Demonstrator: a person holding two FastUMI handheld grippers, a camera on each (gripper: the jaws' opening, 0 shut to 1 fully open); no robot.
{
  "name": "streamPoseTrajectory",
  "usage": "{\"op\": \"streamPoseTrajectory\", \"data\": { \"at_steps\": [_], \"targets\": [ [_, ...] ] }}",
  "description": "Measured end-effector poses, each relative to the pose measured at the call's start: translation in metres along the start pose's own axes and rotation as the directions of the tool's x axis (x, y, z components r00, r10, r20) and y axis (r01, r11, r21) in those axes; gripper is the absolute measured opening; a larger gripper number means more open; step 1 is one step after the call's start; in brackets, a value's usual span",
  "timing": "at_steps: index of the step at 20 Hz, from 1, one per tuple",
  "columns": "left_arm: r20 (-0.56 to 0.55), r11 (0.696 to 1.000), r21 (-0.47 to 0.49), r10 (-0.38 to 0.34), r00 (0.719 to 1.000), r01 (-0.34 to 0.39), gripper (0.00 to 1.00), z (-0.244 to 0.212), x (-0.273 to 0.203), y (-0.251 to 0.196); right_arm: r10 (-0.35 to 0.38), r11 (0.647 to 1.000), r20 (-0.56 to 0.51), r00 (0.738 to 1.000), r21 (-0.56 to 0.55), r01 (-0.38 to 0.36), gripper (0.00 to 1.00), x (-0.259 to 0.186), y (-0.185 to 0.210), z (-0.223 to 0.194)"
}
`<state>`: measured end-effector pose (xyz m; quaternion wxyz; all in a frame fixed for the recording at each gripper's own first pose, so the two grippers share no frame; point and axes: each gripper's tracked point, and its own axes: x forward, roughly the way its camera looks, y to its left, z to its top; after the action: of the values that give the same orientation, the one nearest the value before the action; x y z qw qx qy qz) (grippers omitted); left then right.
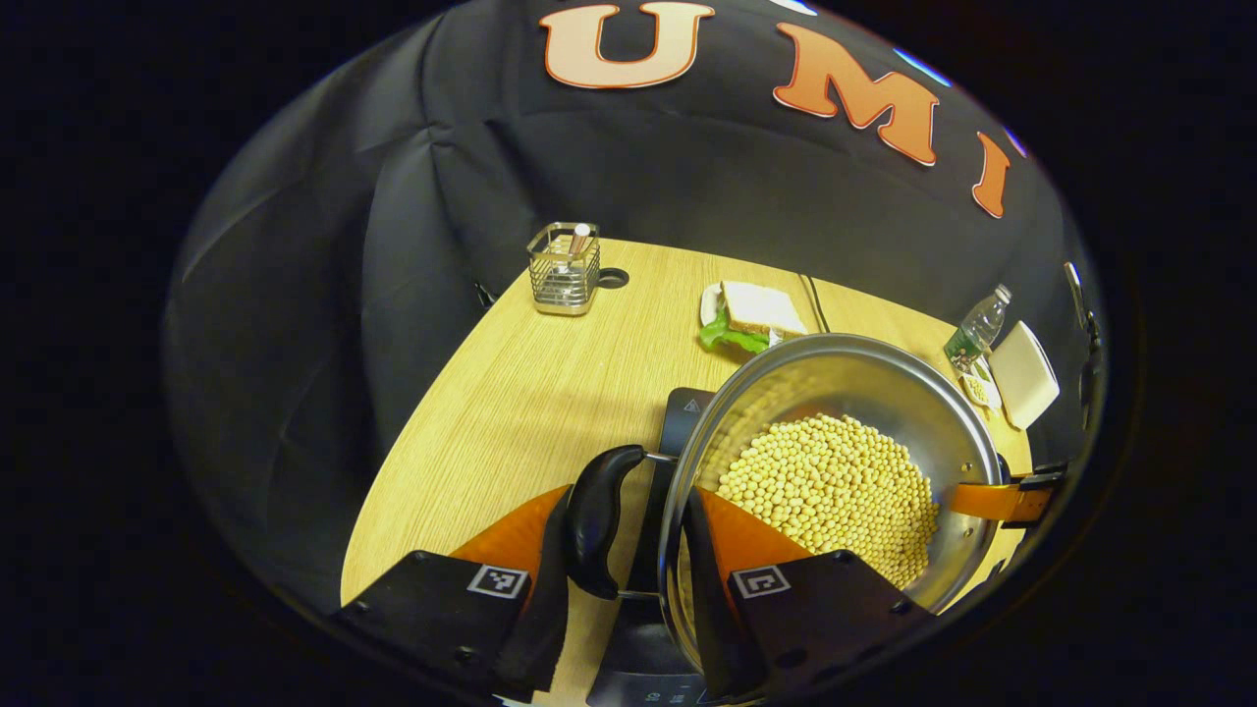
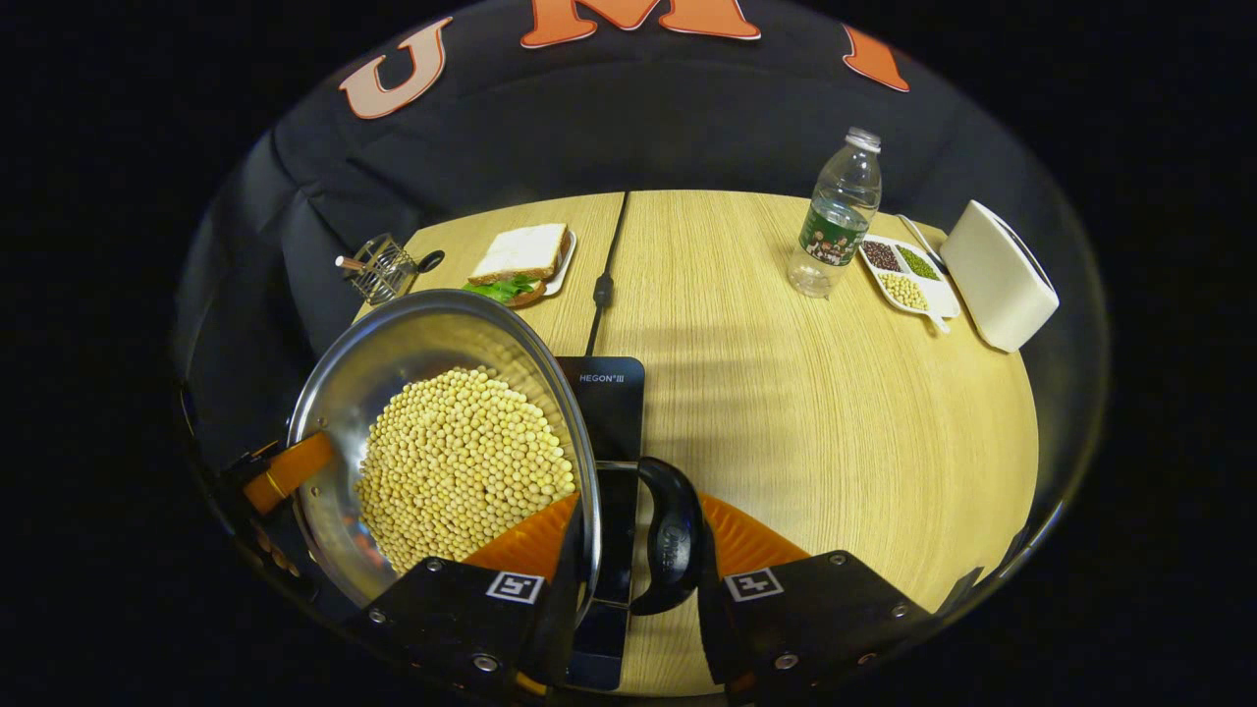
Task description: First push the handle of the pot to place it horizontally, then grasp the pot with both hands and set it on the induction cooktop.
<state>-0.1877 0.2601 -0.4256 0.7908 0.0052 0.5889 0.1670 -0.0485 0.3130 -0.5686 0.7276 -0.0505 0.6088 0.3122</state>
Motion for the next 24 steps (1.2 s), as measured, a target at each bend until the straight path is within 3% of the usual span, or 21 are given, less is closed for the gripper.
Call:
{"op": "streamPoseTrajectory", "data": {
  "at_steps": [2,7,11,14,15,18,24],
  "targets": [
    [-0.001,1.0,0.009,-0.006,1.0,0.006,0.61,0.003,0.001,-0.001,-0.003,1.0,-0.003,1.0,0.011,0.003,0.53,-0.004,-0.001,0.001],
    [0.005,0.999,0.049,-0.017,1.0,0.016,0.61,0.005,0.001,0.0,0.007,0.999,0.005,1.0,0.045,-0.007,0.53,0.001,0.0,-0.002],
    [0.036,0.998,0.068,0.007,0.999,-0.01,0.71,0.003,-0.006,0.004,0.068,0.997,0.095,0.993,0.039,-0.072,0.62,-0.011,0.001,0.014],
    [0.108,0.998,0.041,0.04,0.993,-0.044,0.77,0.016,-0.026,0.01,0.121,0.99,0.209,0.97,0.048,-0.134,0.71,-0.031,-0.005,0.04],
    [0.136,0.998,0.031,0.049,0.99,-0.053,0.83,0.025,-0.035,0.011,0.122,0.99,0.255,0.959,0.042,-0.137,0.73,-0.037,-0.008,0.048],
    [0.235,0.998,-0.014,0.067,0.97,-0.066,0.83,0.054,-0.066,0.01,0.11,0.992,0.384,0.917,0.012,-0.124,0.76,-0.074,-0.04,0.075],
    [0.445,0.997,-0.073,0.068,0.893,-0.04,0.9,0.126,-0.146,-0.012,0.074,0.996,0.607,0.791,-0.004,-0.091,0.86,-0.181,-0.126,0.113]
  ]
}}
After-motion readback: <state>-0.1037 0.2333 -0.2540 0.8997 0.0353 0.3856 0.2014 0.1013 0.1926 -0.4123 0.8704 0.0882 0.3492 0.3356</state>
